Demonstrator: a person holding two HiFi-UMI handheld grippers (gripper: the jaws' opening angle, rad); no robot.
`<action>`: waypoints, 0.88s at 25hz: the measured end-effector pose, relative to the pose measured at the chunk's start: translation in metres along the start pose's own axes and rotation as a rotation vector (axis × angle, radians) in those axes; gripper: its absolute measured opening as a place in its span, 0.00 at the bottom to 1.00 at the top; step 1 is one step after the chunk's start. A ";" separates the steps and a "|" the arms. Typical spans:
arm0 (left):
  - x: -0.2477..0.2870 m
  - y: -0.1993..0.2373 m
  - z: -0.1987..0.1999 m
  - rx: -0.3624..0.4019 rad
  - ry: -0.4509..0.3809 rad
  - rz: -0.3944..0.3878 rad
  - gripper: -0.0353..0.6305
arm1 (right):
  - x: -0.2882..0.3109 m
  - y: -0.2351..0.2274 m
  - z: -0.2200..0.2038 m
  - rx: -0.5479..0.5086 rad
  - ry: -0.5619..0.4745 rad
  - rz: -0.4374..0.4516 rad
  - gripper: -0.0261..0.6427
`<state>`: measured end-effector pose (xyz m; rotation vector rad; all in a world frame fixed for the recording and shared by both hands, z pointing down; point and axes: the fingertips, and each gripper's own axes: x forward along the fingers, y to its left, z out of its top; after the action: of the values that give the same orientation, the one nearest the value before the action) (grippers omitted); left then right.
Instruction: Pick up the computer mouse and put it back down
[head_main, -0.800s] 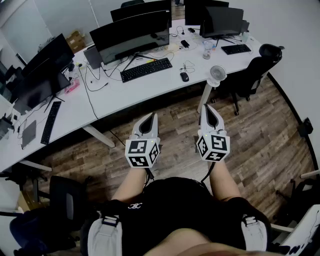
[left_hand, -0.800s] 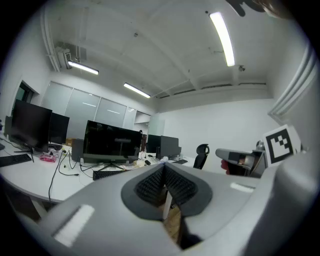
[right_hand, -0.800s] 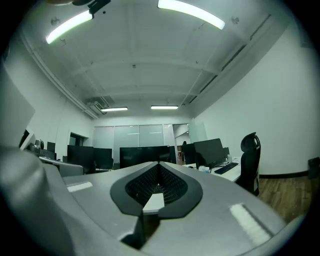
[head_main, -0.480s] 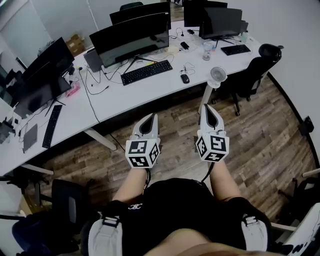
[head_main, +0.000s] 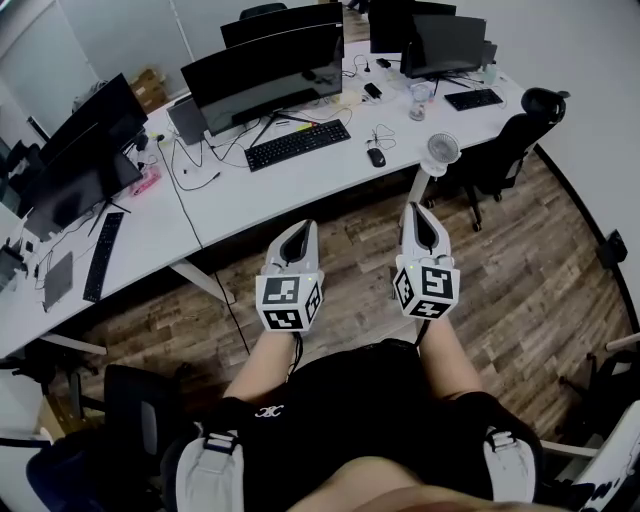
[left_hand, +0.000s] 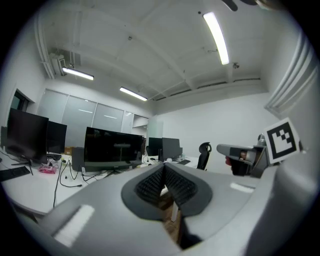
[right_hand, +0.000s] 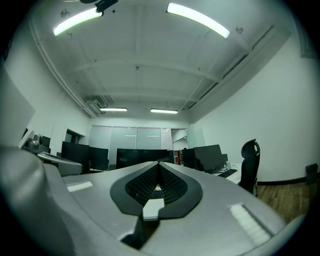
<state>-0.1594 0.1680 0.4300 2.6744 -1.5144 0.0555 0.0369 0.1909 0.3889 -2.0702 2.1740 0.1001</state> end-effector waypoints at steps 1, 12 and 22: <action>0.002 0.002 -0.001 0.018 0.000 -0.003 0.13 | 0.002 0.002 -0.003 -0.001 0.005 0.000 0.04; 0.063 0.021 -0.015 0.036 0.010 -0.033 0.13 | 0.058 -0.009 -0.030 -0.038 0.038 0.004 0.04; 0.195 0.040 -0.015 -0.005 0.023 -0.018 0.13 | 0.189 -0.064 -0.060 -0.028 0.040 0.039 0.04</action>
<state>-0.0934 -0.0180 0.4594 2.6735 -1.4809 0.0810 0.0888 -0.0078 0.4239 -2.0619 2.2494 0.0945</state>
